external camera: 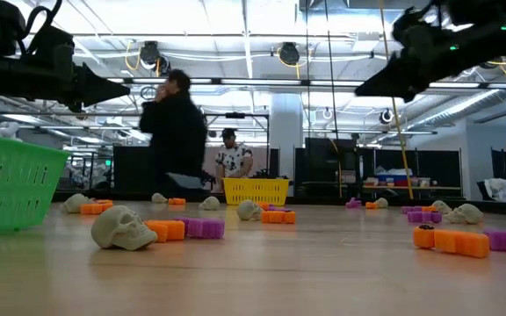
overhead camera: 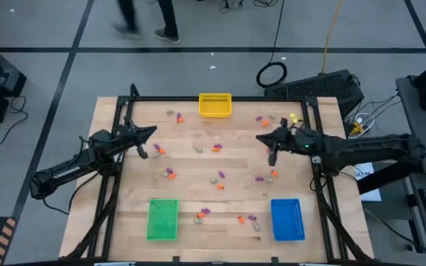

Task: Sort Halloween decoration
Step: Put the orange skeleton toy into the blue bin

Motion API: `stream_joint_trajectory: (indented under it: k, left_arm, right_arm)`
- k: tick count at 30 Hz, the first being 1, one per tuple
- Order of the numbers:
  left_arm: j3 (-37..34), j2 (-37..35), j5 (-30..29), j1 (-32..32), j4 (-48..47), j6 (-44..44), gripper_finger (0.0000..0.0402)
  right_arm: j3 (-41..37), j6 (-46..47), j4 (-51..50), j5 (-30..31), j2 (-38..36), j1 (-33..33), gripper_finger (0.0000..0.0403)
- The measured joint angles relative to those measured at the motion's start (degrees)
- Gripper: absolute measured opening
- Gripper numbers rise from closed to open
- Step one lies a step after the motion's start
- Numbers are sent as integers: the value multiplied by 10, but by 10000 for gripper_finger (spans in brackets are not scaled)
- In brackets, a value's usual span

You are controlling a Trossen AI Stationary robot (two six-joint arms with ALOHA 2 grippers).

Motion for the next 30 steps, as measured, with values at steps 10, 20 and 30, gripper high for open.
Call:
stream_joint_trajectory:
  k: [10,20,30]
  left_arm:
    - [0,0,0,0,0,0,0]
    - [0,0,0,0,0,0,0]
    - [0,0,0,0,0,0,0]
  right_arm:
    - [94,33,4,-70,206,-12,0]
    - [172,60,4,-75,325,-15,2]
    - [269,75,-41,-78,462,-15,63]
